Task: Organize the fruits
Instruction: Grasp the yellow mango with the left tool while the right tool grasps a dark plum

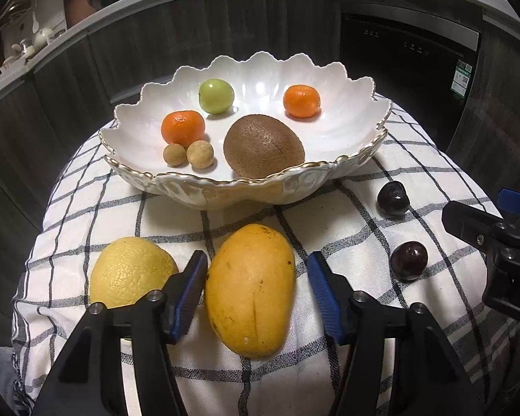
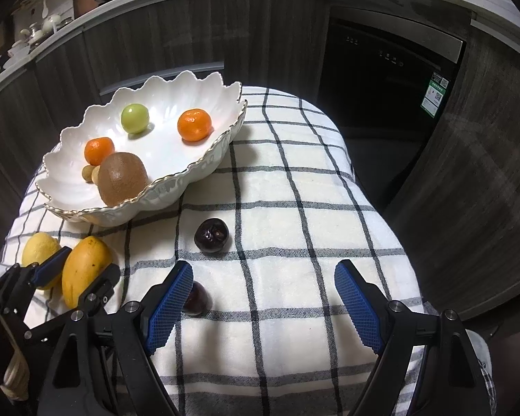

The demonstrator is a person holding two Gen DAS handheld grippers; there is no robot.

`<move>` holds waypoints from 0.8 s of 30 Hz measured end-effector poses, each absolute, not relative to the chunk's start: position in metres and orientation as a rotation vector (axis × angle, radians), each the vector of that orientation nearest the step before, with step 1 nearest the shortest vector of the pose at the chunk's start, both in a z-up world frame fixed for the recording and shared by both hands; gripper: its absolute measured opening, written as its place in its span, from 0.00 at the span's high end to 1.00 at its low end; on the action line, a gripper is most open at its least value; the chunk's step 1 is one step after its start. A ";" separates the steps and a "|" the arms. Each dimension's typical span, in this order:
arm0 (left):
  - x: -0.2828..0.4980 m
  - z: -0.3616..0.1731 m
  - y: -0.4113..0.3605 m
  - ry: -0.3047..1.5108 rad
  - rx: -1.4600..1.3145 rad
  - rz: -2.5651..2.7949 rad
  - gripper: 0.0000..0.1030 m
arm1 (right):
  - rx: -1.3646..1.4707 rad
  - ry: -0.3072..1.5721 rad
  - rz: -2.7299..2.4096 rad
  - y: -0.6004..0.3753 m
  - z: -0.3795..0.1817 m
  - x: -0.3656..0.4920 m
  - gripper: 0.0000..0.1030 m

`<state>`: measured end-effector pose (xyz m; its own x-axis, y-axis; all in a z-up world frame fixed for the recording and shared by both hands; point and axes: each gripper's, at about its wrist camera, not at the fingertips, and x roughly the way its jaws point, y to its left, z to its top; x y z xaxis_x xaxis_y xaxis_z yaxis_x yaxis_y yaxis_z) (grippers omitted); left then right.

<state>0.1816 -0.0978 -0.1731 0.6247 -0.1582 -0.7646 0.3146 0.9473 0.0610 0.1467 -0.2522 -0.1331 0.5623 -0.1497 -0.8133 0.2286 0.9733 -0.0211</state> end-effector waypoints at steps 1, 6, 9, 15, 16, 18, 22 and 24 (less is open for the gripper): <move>0.182 -0.173 -0.097 0.854 0.198 -0.271 0.50 | 0.090 0.948 -0.223 -0.252 -0.133 0.147 0.18; 0.181 -0.172 -0.096 0.856 0.193 -0.271 0.51 | 0.093 0.947 -0.216 -0.251 -0.134 0.147 0.18; 0.179 -0.170 -0.093 0.856 0.185 -0.266 0.51 | 0.097 0.943 -0.200 -0.249 -0.134 0.146 0.18; 0.177 -0.163 -0.087 0.844 0.166 -0.251 0.51 | 0.102 0.958 -0.124 -0.238 -0.139 0.148 0.18; 0.177 -0.162 -0.086 0.839 0.165 -0.248 0.51 | 0.096 0.962 -0.108 -0.235 -0.140 0.149 0.19; 0.176 -0.161 -0.085 0.836 0.162 -0.245 0.51 | 0.086 0.966 -0.084 -0.230 -0.143 0.150 0.28; 0.176 -0.161 -0.084 0.837 0.156 -0.244 0.51 | 0.086 0.992 -0.047 -0.223 -0.150 0.154 0.45; 0.175 -0.161 -0.083 0.838 0.151 -0.245 0.51 | 0.090 1.004 -0.039 -0.223 -0.153 0.157 0.52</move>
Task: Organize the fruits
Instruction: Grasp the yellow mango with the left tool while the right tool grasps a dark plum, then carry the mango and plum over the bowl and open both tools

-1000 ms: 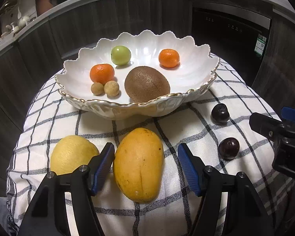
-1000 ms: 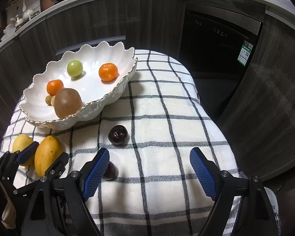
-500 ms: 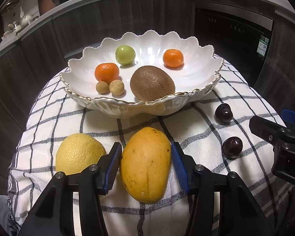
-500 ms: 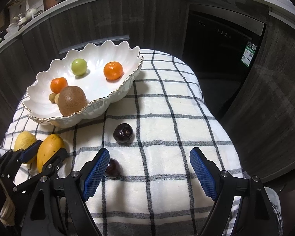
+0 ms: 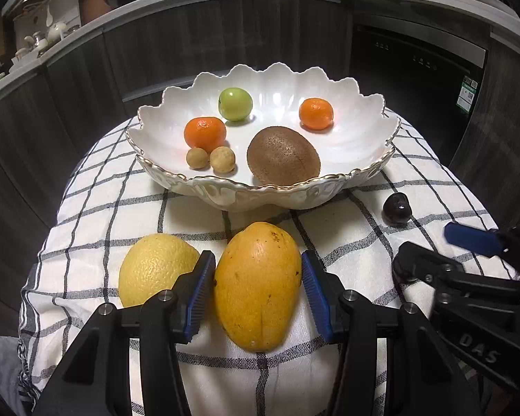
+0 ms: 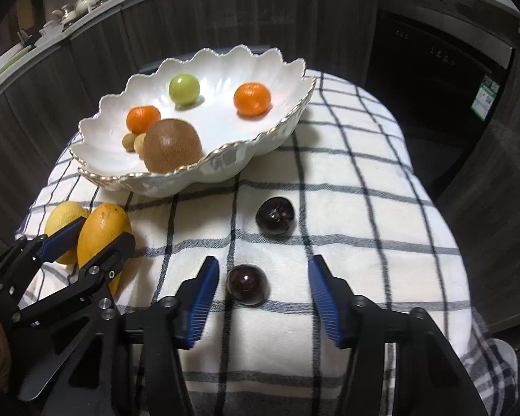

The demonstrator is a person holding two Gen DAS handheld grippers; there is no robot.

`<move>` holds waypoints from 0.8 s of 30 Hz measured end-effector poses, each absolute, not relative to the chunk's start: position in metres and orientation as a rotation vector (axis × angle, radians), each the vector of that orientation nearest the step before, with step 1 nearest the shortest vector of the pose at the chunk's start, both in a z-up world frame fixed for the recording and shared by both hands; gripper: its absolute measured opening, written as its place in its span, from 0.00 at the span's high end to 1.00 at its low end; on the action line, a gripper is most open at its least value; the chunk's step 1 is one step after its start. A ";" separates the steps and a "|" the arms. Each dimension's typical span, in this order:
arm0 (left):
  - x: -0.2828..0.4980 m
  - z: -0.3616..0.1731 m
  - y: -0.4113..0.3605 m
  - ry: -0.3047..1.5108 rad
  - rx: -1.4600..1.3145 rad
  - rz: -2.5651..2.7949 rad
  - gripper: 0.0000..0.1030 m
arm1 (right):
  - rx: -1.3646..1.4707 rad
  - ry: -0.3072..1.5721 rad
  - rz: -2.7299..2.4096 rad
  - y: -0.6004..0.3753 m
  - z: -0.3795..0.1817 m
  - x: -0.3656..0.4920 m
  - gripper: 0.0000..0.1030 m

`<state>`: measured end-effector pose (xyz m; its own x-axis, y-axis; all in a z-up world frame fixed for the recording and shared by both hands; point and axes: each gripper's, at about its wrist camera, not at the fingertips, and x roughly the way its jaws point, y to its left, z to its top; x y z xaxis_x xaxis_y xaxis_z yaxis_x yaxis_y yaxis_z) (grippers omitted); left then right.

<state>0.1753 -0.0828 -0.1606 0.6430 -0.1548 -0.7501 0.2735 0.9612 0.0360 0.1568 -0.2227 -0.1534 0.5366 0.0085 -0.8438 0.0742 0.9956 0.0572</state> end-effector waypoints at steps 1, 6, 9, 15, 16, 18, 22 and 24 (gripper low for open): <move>0.175 -0.160 -0.082 0.839 0.148 -0.245 0.51 | 0.091 1.009 -0.035 -0.222 -0.155 0.158 0.53; 0.175 -0.160 -0.081 0.839 0.141 -0.244 0.52 | 0.089 1.041 -0.007 -0.218 -0.165 0.160 0.65; 0.175 -0.159 -0.081 0.838 0.139 -0.242 0.52 | 0.105 1.054 0.009 -0.217 -0.169 0.161 0.72; 0.171 -0.153 -0.082 0.820 0.139 -0.246 0.52 | 0.097 0.996 0.016 -0.217 -0.153 0.157 0.72; 0.170 -0.151 -0.082 0.815 0.140 -0.247 0.52 | 0.095 0.991 0.017 -0.217 -0.151 0.157 0.72; 0.169 -0.148 -0.083 0.810 0.139 -0.249 0.52 | 0.100 0.981 0.019 -0.217 -0.147 0.156 0.72; 0.167 -0.142 -0.082 0.800 0.135 -0.249 0.52 | 0.105 0.966 0.019 -0.218 -0.140 0.154 0.72; 0.165 -0.138 -0.082 0.793 0.135 -0.250 0.53 | 0.106 0.956 0.018 -0.218 -0.136 0.153 0.72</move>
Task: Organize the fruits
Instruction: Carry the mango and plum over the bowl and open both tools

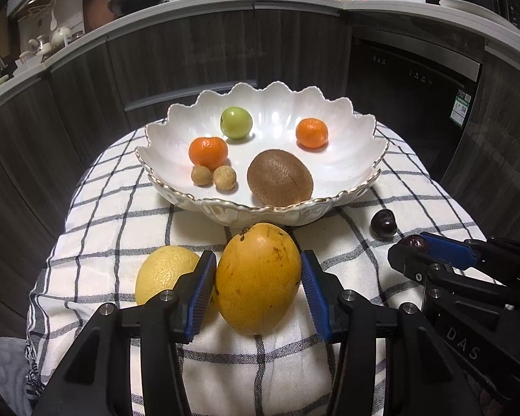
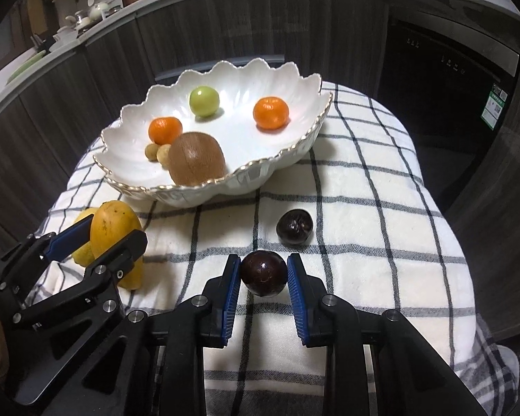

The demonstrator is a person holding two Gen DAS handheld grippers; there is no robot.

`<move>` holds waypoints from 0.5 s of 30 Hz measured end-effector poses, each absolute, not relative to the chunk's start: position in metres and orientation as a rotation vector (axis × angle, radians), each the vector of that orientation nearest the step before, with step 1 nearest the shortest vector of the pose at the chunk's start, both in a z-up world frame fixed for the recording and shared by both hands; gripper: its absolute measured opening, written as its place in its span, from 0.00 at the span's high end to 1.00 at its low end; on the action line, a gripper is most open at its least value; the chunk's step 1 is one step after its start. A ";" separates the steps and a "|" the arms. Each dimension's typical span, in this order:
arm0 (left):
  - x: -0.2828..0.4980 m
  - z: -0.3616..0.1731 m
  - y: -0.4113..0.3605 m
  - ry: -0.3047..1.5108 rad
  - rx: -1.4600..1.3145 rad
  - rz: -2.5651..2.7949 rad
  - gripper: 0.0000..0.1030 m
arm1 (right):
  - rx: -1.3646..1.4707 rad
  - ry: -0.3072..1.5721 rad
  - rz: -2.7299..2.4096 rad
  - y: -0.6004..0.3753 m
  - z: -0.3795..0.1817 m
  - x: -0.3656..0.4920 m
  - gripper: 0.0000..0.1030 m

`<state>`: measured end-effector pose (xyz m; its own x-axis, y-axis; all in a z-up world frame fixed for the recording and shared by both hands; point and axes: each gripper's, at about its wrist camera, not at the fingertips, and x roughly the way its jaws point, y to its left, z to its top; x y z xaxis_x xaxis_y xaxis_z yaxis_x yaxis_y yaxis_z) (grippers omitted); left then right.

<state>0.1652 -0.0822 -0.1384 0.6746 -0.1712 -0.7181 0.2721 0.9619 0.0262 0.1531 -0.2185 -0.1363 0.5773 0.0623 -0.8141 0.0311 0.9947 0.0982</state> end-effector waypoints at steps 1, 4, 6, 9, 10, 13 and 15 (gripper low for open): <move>0.165 -0.137 -0.082 0.790 0.135 -0.251 0.53 | 0.105 0.951 0.018 -0.219 -0.135 0.153 0.72; 0.163 -0.132 -0.082 0.778 0.134 -0.252 0.53 | 0.102 0.933 0.016 -0.219 -0.129 0.152 0.72; 0.162 -0.129 -0.082 0.772 0.135 -0.252 0.53 | 0.102 0.927 0.016 -0.220 -0.126 0.152 0.72; 0.161 -0.125 -0.081 0.762 0.133 -0.252 0.53 | 0.102 0.917 0.013 -0.220 -0.122 0.151 0.72; 0.161 -0.122 -0.081 0.758 0.133 -0.252 0.53 | 0.102 0.914 0.014 -0.220 -0.121 0.151 0.72; 0.161 -0.115 -0.080 0.744 0.132 -0.249 0.53 | 0.098 0.903 0.016 -0.220 -0.115 0.153 0.72; 0.161 -0.111 -0.079 0.732 0.130 -0.246 0.53 | 0.096 0.893 0.018 -0.219 -0.110 0.154 0.72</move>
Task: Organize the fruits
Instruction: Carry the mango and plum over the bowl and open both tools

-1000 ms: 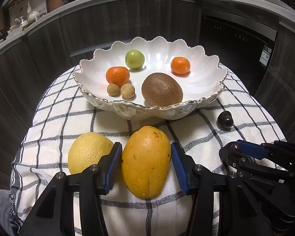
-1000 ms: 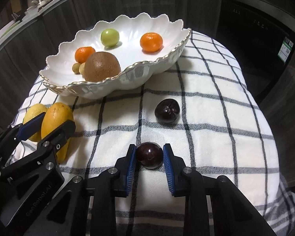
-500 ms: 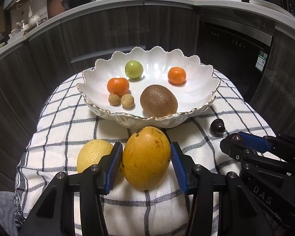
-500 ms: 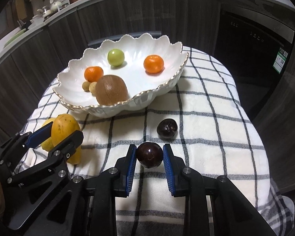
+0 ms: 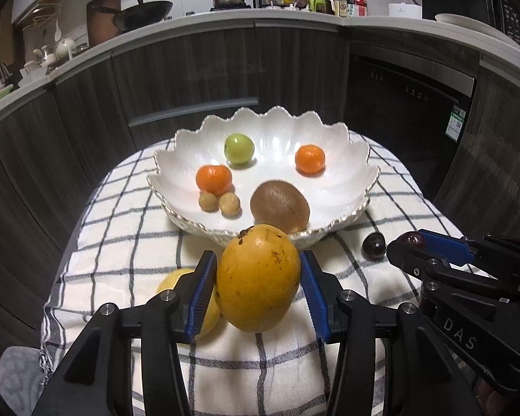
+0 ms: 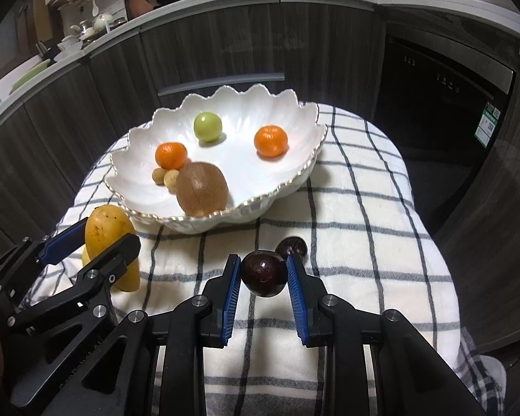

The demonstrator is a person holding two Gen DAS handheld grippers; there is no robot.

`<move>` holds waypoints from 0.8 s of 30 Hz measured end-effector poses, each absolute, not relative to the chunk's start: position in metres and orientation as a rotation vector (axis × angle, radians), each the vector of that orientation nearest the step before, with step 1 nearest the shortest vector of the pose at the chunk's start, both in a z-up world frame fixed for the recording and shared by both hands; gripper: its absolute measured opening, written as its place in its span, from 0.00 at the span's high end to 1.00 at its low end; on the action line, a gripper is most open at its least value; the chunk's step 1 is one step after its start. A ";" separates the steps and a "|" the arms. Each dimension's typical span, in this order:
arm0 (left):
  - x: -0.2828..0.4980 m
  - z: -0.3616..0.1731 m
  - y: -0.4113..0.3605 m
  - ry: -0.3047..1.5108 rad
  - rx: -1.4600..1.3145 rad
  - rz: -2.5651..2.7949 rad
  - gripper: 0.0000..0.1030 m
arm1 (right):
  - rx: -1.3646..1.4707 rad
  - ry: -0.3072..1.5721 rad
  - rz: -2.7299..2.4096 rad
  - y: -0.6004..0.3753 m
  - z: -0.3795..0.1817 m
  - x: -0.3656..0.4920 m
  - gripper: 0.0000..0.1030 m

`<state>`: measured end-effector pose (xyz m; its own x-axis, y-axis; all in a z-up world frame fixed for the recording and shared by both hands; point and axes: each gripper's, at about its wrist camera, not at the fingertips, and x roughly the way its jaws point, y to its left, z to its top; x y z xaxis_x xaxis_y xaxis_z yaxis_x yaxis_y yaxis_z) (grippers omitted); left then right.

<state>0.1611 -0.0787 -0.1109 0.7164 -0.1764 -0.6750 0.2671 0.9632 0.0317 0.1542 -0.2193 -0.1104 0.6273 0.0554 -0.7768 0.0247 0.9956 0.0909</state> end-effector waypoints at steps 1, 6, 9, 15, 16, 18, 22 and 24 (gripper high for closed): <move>0.162 -0.108 -0.078 0.724 0.129 -0.244 0.53 | 0.095 0.888 0.019 -0.219 -0.108 0.155 0.72; 0.165 -0.093 -0.073 0.699 0.114 -0.235 0.53 | 0.091 0.856 0.034 -0.215 -0.094 0.163 0.72; 0.170 -0.083 -0.068 0.676 0.103 -0.227 0.53 | 0.081 0.829 0.042 -0.213 -0.084 0.173 0.72; 0.184 -0.062 -0.063 0.616 0.099 -0.212 0.54 | 0.061 0.779 0.066 -0.208 -0.063 0.195 0.72; 0.188 -0.058 -0.063 0.602 0.100 -0.208 0.54 | 0.059 0.772 0.067 -0.207 -0.061 0.198 0.72; 0.197 -0.051 -0.062 0.576 0.104 -0.204 0.54 | 0.051 0.757 0.070 -0.206 -0.055 0.206 0.72; 0.216 -0.046 -0.062 0.553 0.113 -0.205 0.54 | 0.050 0.756 0.075 -0.206 -0.053 0.225 0.72; 0.226 -0.046 -0.062 0.553 0.111 -0.211 0.54 | 0.057 0.764 0.078 -0.206 -0.054 0.233 0.72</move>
